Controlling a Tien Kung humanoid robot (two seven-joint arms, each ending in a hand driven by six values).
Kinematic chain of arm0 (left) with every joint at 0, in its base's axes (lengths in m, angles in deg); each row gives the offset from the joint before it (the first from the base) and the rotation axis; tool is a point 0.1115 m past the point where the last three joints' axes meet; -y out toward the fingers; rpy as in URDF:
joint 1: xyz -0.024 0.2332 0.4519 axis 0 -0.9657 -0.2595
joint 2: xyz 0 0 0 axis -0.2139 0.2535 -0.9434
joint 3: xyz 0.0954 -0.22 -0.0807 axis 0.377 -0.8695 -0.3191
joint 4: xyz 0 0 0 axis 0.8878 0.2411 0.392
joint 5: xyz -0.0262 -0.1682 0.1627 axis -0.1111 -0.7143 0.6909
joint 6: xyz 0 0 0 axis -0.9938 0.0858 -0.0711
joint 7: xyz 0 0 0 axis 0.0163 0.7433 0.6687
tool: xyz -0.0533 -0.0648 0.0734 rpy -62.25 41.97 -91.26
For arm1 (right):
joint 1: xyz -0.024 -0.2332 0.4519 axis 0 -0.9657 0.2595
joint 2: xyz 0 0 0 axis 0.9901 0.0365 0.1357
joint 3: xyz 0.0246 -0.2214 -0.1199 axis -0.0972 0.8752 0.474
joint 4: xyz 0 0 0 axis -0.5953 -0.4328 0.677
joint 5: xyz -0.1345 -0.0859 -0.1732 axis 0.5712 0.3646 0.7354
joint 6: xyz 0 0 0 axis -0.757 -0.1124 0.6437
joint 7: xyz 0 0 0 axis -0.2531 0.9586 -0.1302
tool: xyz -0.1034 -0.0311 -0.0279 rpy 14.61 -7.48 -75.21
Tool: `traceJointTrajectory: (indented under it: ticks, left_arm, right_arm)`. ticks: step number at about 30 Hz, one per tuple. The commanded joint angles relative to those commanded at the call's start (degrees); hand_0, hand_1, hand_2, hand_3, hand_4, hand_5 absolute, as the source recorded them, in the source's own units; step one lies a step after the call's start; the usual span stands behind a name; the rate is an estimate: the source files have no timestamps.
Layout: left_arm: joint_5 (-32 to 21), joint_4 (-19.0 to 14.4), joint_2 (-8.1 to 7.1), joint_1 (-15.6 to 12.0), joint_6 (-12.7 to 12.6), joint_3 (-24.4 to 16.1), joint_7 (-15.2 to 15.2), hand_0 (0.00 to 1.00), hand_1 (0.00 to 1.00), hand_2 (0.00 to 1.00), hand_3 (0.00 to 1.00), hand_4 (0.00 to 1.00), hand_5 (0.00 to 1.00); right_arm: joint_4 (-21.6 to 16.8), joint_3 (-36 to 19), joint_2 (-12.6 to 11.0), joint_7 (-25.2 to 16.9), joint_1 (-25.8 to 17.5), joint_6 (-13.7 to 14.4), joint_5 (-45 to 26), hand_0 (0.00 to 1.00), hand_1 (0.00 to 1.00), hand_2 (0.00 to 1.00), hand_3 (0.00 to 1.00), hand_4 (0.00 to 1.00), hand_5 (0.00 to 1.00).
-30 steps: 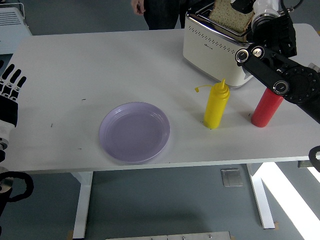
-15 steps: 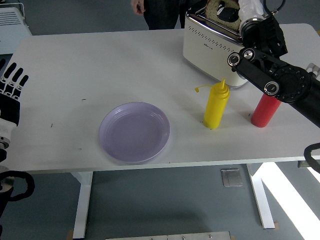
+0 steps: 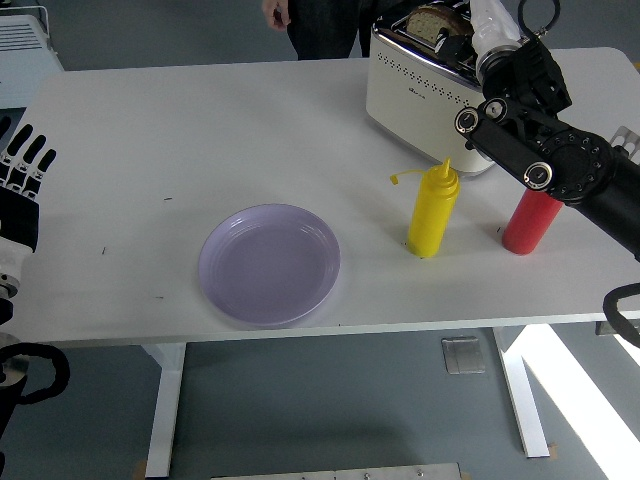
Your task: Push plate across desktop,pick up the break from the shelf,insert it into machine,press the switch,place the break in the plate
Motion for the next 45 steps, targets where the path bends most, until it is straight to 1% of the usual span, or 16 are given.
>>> traceJointTrajectory:
  ticks: [4, 10, 12, 15, 17, 18, 19, 24, 25, 30, 31, 33, 36, 37, 41, 45]
  left_arm:
    - [-0.63, -0.21, 0.03, -0.47, 0.26, -0.74, -0.17, 0.839, 0.773, 0.714, 0.748, 0.750, 0.949]
    - [-4.51, -0.34, 0.28, -0.99, 1.43, -1.96, -1.66, 0.834, 0.772, 0.713, 0.747, 0.751, 0.950]
    - [-6.72, -0.37, 0.37, -1.17, 2.11, -2.66, -2.79, 0.834, 0.772, 0.713, 0.747, 0.751, 0.950]
    - [-9.45, -0.42, 0.51, -1.42, 2.83, -3.53, -4.01, 0.827, 0.768, 0.709, 0.747, 0.752, 0.951]
    - [-10.88, -0.43, 0.60, -1.56, 3.21, -4.13, -4.65, 0.827, 0.768, 0.709, 0.747, 0.752, 0.951]
    - [-11.38, -0.45, 0.64, -1.65, 3.33, -4.43, -4.88, 0.827, 0.768, 0.709, 0.747, 0.752, 0.951]
    - [-11.81, -0.48, 0.67, -1.73, 3.43, -4.70, -5.09, 0.826, 0.761, 0.708, 0.746, 0.752, 0.951]
    - [-14.32, -0.46, 0.87, -2.29, 4.05, -6.48, -6.41, 0.826, 0.761, 0.708, 0.746, 0.752, 0.951]
    - [-14.96, -0.40, 0.92, -2.42, 4.21, -6.88, -6.75, 0.824, 0.762, 0.707, 0.746, 0.756, 0.956]
    - [-17.94, 0.19, 1.23, -2.90, 4.87, -8.52, -8.45, 0.824, 0.762, 0.707, 0.746, 0.756, 0.956]
    - [-18.31, 0.27, 1.29, -2.96, 4.95, -8.65, -8.71, 0.824, 0.762, 0.707, 0.746, 0.758, 0.959]
    - [-18.77, 0.35, 1.38, -3.05, 5.07, -8.80, -9.06, 0.824, 0.762, 0.707, 0.746, 0.758, 0.959]
    - [-19.25, 0.42, 1.48, -3.14, 5.18, -8.84, -9.46, 0.824, 0.762, 0.707, 0.746, 0.758, 0.959]
    - [-19.39, 0.42, 1.52, -3.16, 5.21, -8.84, -9.58, 0.821, 0.761, 0.706, 0.747, 0.760, 0.963]
    - [-19.77, 0.37, 1.65, -3.26, 5.28, -8.89, -9.84, 0.821, 0.761, 0.706, 0.747, 0.760, 0.963]
    - [-19.84, 0.32, 1.72, -3.32, 5.27, -9.14, -9.82, 0.820, 0.759, 0.705, 0.747, 0.760, 0.967]
  right_arm:
    - [-1.85, -1.35, -0.35, -1.14, -0.41, 0.03, 1.20, 0.695, 0.770, 0.825, 0.793, 0.567, 0.033]
    - [-7.15, -5.78, -1.65, -2.76, -1.49, -0.03, 6.51, 0.695, 0.769, 0.824, 0.792, 0.573, 0.045]
    - [-9.51, -7.99, -2.94, -3.42, -2.34, 0.05, 8.97, 0.695, 0.769, 0.824, 0.792, 0.573, 0.045]
    - [-13.18, -11.42, -5.07, -4.07, -3.87, -0.05, 13.00, 0.683, 0.746, 0.788, 0.769, 0.577, 0.076]
    - [-15.84, -13.89, -6.98, -4.21, -5.39, -1.00, 15.90, 0.683, 0.746, 0.788, 0.769, 0.577, 0.076]
    - [-17.08, -15.05, -7.94, -4.19, -6.31, -1.56, 17.23, 0.683, 0.746, 0.788, 0.769, 0.577, 0.076]
    - [-18.46, -16.32, -8.97, -4.15, -7.26, -2.07, 18.74, 0.594, 0.618, 0.699, 0.686, 0.565, 0.113]
    - [-25.08, -22.46, -14.46, -3.13, -12.77, -6.19, 25.58, 0.594, 0.618, 0.699, 0.686, 0.565, 0.113]
    - [-26.47, -23.77, -15.68, -2.92, -14.01, -7.40, 26.91, 0.535, 0.564, 0.674, 0.627, 0.482, 0.108]
    - [-33.04, -29.65, -21.72, -3.64, -20.29, -13.94, 29.29, 0.535, 0.564, 0.674, 0.627, 0.482, 0.108]
    - [-34.02, -30.33, -22.92, -4.05, -21.61, -15.35, 29.14, 0.529, 0.554, 0.660, 0.588, 0.396, 0.082]
    - [-34.67, -30.81, -24.71, -4.84, -23.87, -17.73, 28.76, 0.529, 0.554, 0.660, 0.588, 0.396, 0.082]
    - [-33.99, -30.51, -26.21, -6.53, -26.83, -20.49, 28.01, 0.529, 0.554, 0.660, 0.588, 0.396, 0.082]
    - [-33.63, -30.32, -26.52, -7.12, -27.71, -21.08, 27.74, 0.540, 0.552, 0.637, 0.565, 0.372, 0.072]
    - [-31.68, -28.38, -26.91, -10.07, -30.15, -21.98, 26.62, 0.540, 0.552, 0.637, 0.565, 0.372, 0.072]
    - [-29.33, -26.02, -26.22, -12.86, -30.87, -21.38, 25.59, 0.535, 0.548, 0.633, 0.564, 0.376, 0.066]
